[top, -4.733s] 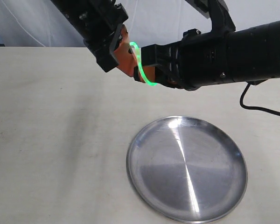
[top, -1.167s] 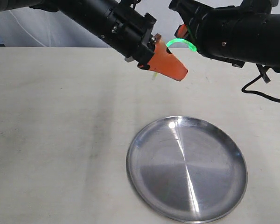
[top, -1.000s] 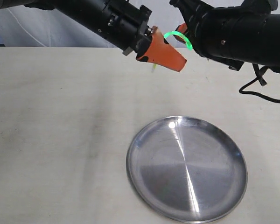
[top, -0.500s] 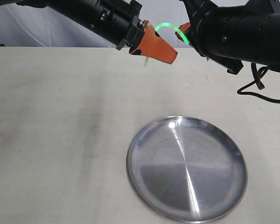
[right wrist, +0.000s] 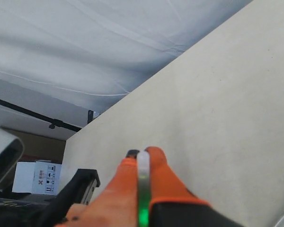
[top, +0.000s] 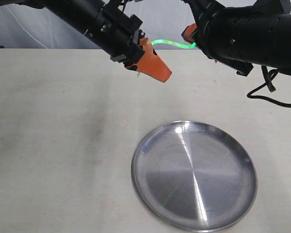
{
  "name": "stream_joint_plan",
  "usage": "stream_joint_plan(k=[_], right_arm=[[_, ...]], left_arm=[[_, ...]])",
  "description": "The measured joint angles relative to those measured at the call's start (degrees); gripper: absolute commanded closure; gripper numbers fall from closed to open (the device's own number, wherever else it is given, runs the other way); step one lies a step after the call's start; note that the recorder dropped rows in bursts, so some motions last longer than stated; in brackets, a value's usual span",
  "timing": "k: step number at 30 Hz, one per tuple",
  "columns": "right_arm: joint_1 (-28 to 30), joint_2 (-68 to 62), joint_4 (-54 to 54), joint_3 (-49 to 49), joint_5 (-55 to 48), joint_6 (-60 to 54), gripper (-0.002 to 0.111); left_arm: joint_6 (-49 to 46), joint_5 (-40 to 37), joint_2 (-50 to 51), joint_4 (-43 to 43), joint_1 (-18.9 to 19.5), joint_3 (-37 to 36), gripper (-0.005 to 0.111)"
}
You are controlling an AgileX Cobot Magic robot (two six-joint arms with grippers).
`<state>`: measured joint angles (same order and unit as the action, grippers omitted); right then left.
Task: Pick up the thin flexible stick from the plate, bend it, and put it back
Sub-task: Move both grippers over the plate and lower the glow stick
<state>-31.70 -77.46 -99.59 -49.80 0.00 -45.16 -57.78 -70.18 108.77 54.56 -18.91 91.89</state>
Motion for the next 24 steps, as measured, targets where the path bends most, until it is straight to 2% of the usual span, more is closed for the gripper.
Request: stream_joint_plan(k=[8, 18, 20, 24], right_arm=[[-0.1, -2.1, 0.8, 0.0, -2.1, -1.0, 0.109], [-0.1, -5.9, 5.0, 0.0, 0.0, -1.1, 0.109], [-0.1, -6.6, 5.7, 0.0, 0.0, -1.1, 0.109], [-0.1, -8.1, 7.0, 0.0, 0.0, -1.1, 0.109]], left_arm=[[3.9, 0.0, 0.0, -11.2, 0.0, 0.0, 0.068], [8.5, 0.1, 0.0, -18.2, 0.0, 0.0, 0.067], [10.0, 0.1, 0.0, -20.1, 0.0, 0.0, 0.065], [13.4, 0.1, 0.0, -23.7, 0.0, 0.0, 0.051]])
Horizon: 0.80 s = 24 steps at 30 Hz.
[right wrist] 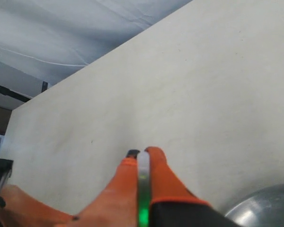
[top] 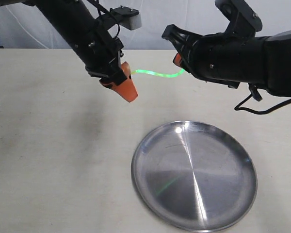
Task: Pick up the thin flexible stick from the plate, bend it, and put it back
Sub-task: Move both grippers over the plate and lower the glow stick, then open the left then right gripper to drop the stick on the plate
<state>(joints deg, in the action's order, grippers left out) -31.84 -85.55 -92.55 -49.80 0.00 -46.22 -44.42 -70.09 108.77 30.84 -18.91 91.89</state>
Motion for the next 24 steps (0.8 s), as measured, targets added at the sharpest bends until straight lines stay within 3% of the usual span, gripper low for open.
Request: stream_joint_plan(k=[4, 15, 19, 24], right_arm=[[0.0, -1.6, 1.1, 0.0, 0.0, -0.1, 0.109], [-0.1, -4.1, 8.2, 3.3, 4.4, -0.2, 0.109], [-0.1, -4.1, 9.1, 7.7, 7.3, -0.2, 0.109], [-0.1, -4.1, 9.2, 11.9, 7.7, -0.2, 0.109]], left_arm=[[2.5, 0.2, 0.0, -4.5, 0.0, -1.3, 0.043], [6.9, 0.2, 0.0, -19.6, 0.0, -3.4, 0.045], [10.3, 0.2, 0.0, -25.3, 0.0, -3.5, 0.062], [21.7, 1.6, 0.0, -34.0, 0.0, -3.6, 0.099]])
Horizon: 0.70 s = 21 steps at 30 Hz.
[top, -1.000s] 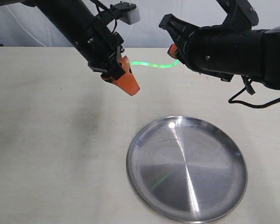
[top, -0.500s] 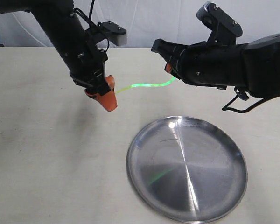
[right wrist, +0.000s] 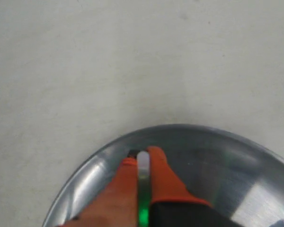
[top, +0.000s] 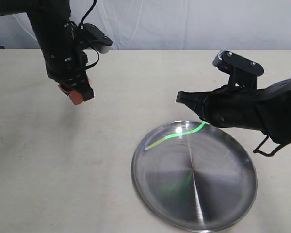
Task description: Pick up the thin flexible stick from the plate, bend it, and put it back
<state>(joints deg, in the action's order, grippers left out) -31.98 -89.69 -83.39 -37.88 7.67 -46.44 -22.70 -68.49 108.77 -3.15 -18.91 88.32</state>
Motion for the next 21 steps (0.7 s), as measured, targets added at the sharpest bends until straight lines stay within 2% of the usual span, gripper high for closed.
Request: stream_joint_plan(k=[1, 5, 7, 11, 12, 14, 17, 20, 21], right_arm=[[0.0, 0.0, -0.1, 0.6, 0.0, -0.2, 0.109], [0.0, 0.0, -0.9, 2.3, 0.0, -0.2, 0.107], [0.0, 0.0, -1.1, 3.0, -0.3, -0.2, 0.098], [0.0, 0.0, -1.1, 3.8, -2.1, -1.8, 0.065], [0.0, 0.0, -1.1, 3.8, -2.4, -2.1, 0.061], [0.0, 0.0, -1.1, 4.0, -2.8, -2.3, 0.059], [0.0, 0.0, -1.1, 4.1, -2.8, -2.6, 0.062], [0.0, 2.2, -1.1, 4.1, -1.1, -3.5, 0.108], [0.0, 5.1, -1.1, 4.1, 0.6, -5.2, 0.108]], left_arm=[[2.7, 0.6, 0.0, -1.7, 0.0, -0.1, 0.106], [13.9, 1.8, 0.0, -8.6, 0.0, -0.1, 0.107], [16.8, 1.7, -0.2, -10.2, 0.0, -0.1, 0.107], [18.4, 1.6, -1.1, -10.6, 0.0, -0.1, 0.107], [18.4, 1.4, -1.6, -10.6, 0.0, -0.1, 0.107], [18.6, 0.7, -2.4, -10.3, 0.0, -0.1, 0.107], [18.8, 0.5, -4.3, -9.3, 0.0, -0.1, 0.107], [18.7, 3.8, -8.4, -5.6, 0.0, -0.1, 0.107], [17.9, 5.3, -11.5, -3.6, 0.0, -0.1, 0.107]])
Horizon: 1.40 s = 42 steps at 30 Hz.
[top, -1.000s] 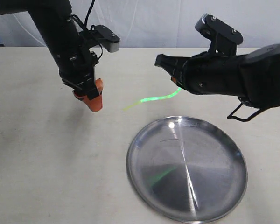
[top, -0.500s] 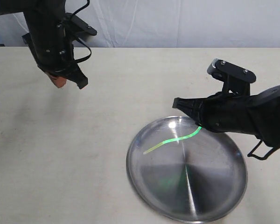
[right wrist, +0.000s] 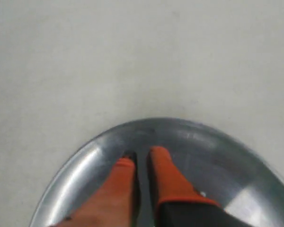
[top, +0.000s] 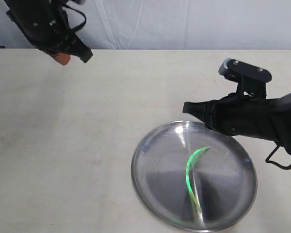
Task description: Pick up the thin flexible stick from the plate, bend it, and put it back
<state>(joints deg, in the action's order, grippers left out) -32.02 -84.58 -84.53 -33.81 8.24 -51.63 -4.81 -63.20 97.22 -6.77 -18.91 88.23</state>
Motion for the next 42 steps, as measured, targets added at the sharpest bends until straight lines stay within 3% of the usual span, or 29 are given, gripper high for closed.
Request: stream_joint_plan(k=[4, 9, 11, 16, 22, 29, 34, 37, 42], right_arm=[[0.0, 11.9, -0.1, 1.2, -0.2, -7.8, 0.109], [-0.1, 23.3, 1.3, 4.7, -7.8, -12.6, 0.109], [-0.1, 26.1, 3.1, 5.6, -10.0, -12.8, 0.109], [-0.1, 29.8, 4.0, 6.0, -13.8, -12.9, 0.109], [-0.1, 30.8, 4.3, 6.0, -15.2, -13.1, 0.109], [-0.5, 31.6, 4.5, 6.0, -14.9, -13.1, 0.109], [0.7, 40.4, 6.8, 6.0, -14.8, -14.3, 0.109], [6.5, 50.2, 9.6, 6.4, -14.8, -15.8, 0.109], [21.9, 70.3, 10.1, 11.3, -19.5, -15.5, 0.109]], left_arm=[[-0.7, 9.3, -14.0, 6.1, 0.0, -7.1, 0.107], [-3.2, 29.2, -35.3, 17.3, 0.0, -31.3, 0.107], [-3.2, 32.4, -42.8, 18.0, 0.0, -39.6, 0.107], [-2.4, 33.8, -50.1, 19.1, 0.0, -49.5, 0.107], [-0.6, 28.9, -52.5, 24.9, 0.0, -53.5, 0.107], [-0.4, 28.2, -52.7, 25.5, 0.0, -53.6, 0.107], [-0.4, 28.2, -52.7, 24.8, 0.0, -53.6, 0.107], [-0.4, 28.2, -52.7, 24.2, 0.0, -53.6, 0.107], [-0.4, 28.2, -52.7, 23.6, 0.0, -53.6, 0.107]])
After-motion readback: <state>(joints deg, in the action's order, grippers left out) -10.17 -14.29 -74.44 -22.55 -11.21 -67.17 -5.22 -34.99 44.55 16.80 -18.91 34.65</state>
